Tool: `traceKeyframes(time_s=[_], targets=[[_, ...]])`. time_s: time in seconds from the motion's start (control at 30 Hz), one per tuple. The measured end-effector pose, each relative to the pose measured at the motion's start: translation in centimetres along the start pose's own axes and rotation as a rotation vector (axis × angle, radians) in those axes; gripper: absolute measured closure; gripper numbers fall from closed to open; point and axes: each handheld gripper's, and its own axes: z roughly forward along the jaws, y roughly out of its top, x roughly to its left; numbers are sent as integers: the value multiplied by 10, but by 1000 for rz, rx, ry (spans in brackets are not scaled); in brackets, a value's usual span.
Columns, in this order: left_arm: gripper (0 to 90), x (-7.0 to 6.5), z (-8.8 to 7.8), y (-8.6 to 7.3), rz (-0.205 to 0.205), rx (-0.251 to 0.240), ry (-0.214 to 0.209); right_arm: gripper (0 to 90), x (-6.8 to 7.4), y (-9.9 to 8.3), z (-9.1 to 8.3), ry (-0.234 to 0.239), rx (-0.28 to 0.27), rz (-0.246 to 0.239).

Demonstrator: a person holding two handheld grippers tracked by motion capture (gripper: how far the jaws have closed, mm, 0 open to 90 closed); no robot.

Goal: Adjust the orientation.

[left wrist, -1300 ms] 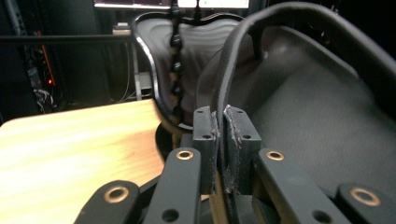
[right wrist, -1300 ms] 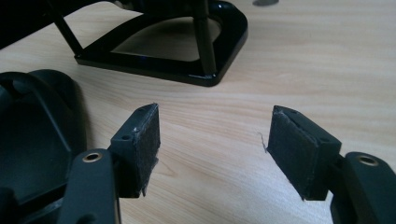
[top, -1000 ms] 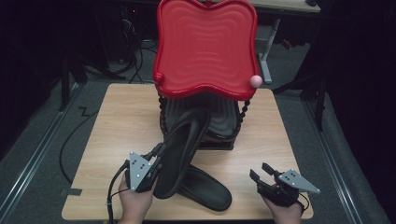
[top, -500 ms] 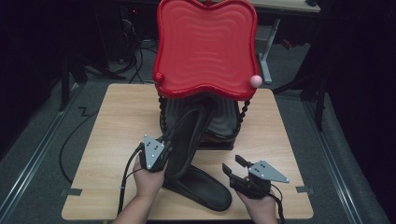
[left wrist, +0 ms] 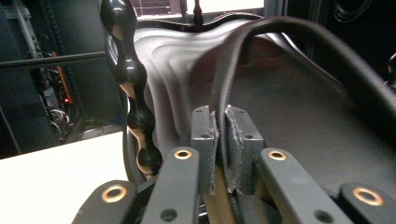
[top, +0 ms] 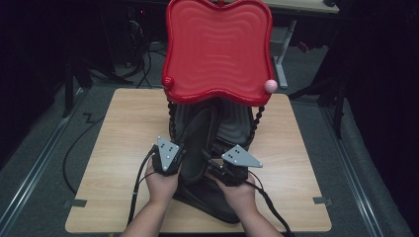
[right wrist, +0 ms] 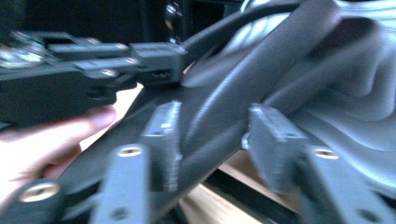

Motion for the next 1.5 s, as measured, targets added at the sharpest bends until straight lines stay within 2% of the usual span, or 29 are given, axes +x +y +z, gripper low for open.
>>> traceKeyframes(time_s=[0.03,0.13,0.2,0.27,0.33,0.43,0.47,0.63,0.77,0.83,0.9,1.0,1.13,1.27,1.4,1.5], targets=[[816,0,1,0,8,1,7,634,0,0,0,0,0,0],[800,2,7,-3,24,18,15,755,-6,-2,10,-2,14,-4],[792,2,10,-5,37,23,19,779,-9,-4,16,-2,18,11],[761,5,12,-7,22,37,-9,796,-9,-6,21,-24,23,8],[696,8,10,-9,-6,23,-59,809,-11,-9,24,-41,22,17],[524,7,3,-10,-1,41,-96,824,-15,-12,26,-69,24,60],[524,5,-1,-12,5,44,-103,824,-15,-12,26,-69,24,60],[397,-6,-31,-24,38,53,-145,826,-15,-12,28,-80,16,61],[372,-19,-53,-45,27,96,-165,826,-16,-13,29,-83,16,54],[370,-27,-59,-54,25,112,-177,826,-16,-13,29,-88,20,55],[339,-35,-56,-62,30,160,-170,827,-18,-12,30,-87,20,71],[334,-37,-53,-66,33,167,-153,827,-19,-11,30,-83,20,86],[328,-43,-47,-69,53,161,-158,831,-20,-11,30,-92,14,91],[369,-44,-48,-68,81,153,-153,839,-20,-11,29,-98,10,86],[398,-38,-46,-68,75,153,-133,847,-17,-12,30,-105,16,77],[469,-32,-45,-67,63,141,-117,849,-15,-14,32,-103,27,75]])
